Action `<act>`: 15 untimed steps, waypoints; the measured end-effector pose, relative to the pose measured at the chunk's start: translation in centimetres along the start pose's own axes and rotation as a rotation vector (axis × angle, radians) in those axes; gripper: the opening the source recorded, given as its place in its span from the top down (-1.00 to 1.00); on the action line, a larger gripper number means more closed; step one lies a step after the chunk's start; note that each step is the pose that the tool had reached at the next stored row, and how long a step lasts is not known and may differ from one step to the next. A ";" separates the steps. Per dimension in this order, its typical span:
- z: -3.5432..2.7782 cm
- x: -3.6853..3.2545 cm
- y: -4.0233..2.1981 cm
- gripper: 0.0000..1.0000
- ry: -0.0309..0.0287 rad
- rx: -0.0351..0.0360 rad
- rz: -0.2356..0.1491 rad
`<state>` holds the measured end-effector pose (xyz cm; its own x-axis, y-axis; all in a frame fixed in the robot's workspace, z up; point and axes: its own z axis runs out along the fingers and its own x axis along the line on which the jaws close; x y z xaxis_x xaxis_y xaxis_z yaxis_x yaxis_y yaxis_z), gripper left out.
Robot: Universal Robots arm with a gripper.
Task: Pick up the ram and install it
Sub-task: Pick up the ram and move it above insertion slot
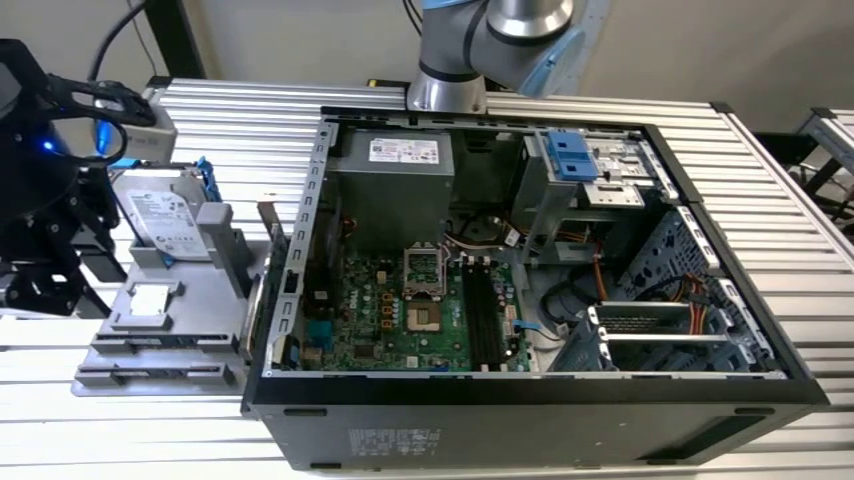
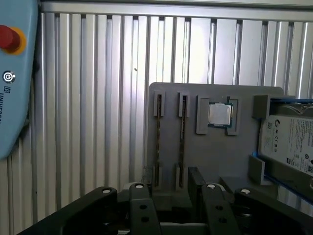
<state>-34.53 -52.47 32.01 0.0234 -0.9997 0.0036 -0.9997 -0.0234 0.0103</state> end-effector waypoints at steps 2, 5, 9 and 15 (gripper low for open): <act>0.24 0.00 0.00 -1.00 0.0003 -0.0003 0.000; 0.77 0.00 -0.03 -1.00 0.0003 -0.0003 0.000; 1.36 0.00 -0.07 -1.00 0.0003 -0.0004 0.003; 2.10 0.03 -0.17 -1.00 0.0002 -0.0003 0.006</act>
<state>-34.37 -52.50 29.92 0.0177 -0.9998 0.0039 -0.9998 -0.0177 0.0107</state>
